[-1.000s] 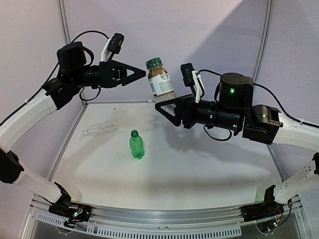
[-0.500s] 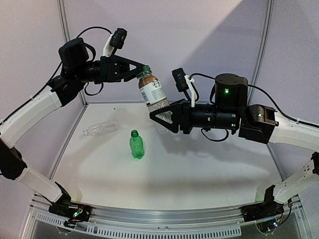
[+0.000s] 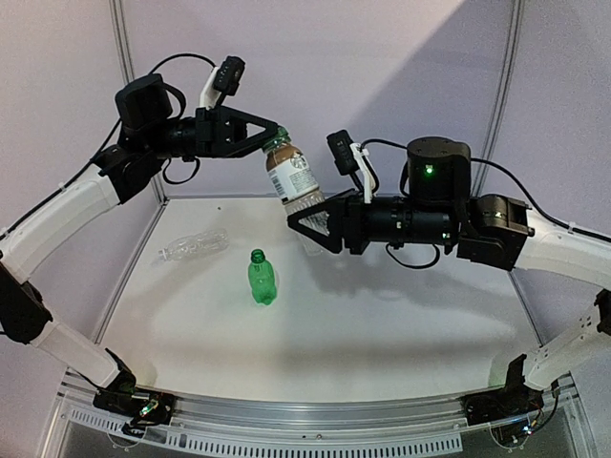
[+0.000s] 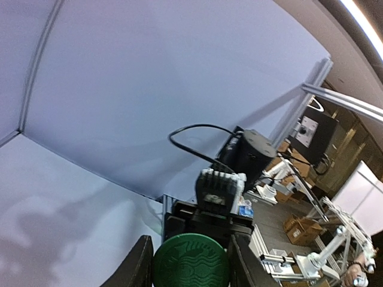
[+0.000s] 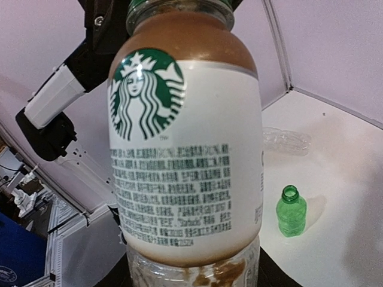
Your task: Unscrew the bottle caps
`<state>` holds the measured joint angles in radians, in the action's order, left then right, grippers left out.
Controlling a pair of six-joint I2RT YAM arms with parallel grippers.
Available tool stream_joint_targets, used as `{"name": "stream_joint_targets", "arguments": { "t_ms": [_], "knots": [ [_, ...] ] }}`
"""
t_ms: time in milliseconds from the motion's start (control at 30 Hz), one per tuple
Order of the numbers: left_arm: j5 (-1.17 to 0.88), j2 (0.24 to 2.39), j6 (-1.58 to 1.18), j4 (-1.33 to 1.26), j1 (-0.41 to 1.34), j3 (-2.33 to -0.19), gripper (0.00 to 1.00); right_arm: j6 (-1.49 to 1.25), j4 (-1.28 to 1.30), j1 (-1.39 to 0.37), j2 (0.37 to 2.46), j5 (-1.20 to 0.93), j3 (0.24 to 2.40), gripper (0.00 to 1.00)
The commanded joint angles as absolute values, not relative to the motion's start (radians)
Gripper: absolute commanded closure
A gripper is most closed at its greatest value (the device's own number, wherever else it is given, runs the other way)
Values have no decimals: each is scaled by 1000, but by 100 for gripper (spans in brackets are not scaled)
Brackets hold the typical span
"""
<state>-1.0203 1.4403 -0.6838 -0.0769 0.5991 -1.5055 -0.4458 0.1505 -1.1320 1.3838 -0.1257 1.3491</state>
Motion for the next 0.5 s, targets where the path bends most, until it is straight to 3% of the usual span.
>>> {"name": "stream_joint_targets", "arguments": {
  "t_ms": [0, 200, 467],
  "knots": [
    [-902, 1465, -638, 92, 612, -1496, 87, -375, 319, -1133, 1447, 137, 1479, 73],
    [-643, 1538, -654, 411, 652, -1629, 89, -307, 472, -1139, 1543, 374, 1619, 76],
    [-535, 1613, -678, 643, 670, -1776, 86, -199, 533, -1168, 1621, 517, 1697, 77]
  ]
}}
